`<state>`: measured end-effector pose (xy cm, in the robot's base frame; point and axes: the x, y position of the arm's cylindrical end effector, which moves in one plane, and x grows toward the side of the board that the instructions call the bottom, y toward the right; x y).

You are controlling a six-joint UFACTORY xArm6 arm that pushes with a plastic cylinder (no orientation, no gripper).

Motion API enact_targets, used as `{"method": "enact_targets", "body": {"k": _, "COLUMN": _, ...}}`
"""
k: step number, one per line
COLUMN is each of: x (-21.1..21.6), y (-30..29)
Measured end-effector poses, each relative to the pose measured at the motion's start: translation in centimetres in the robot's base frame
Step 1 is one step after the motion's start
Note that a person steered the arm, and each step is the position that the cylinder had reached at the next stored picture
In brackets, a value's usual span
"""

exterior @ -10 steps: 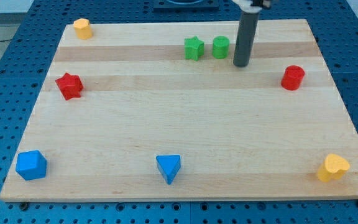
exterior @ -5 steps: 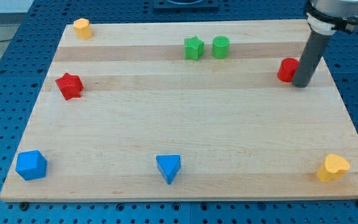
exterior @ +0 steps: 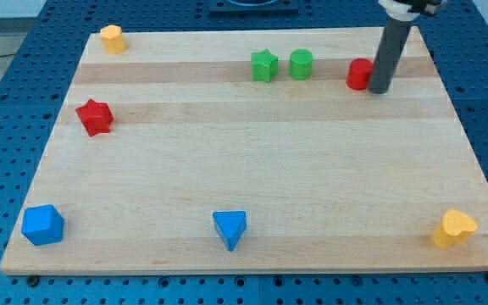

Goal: Place the red circle right to the green circle to form a horizontal line

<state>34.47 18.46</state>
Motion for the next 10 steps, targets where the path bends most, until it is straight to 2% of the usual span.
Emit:
{"method": "enact_targets", "body": {"k": 5, "x": -2.7, "y": -1.4}}
{"method": "enact_targets", "body": {"k": 7, "x": -3.3, "y": 1.2}}
{"method": "enact_targets", "body": {"k": 8, "x": -5.6, "y": 1.5}}
{"method": "enact_targets", "body": {"k": 10, "x": -6.1, "y": 1.1}}
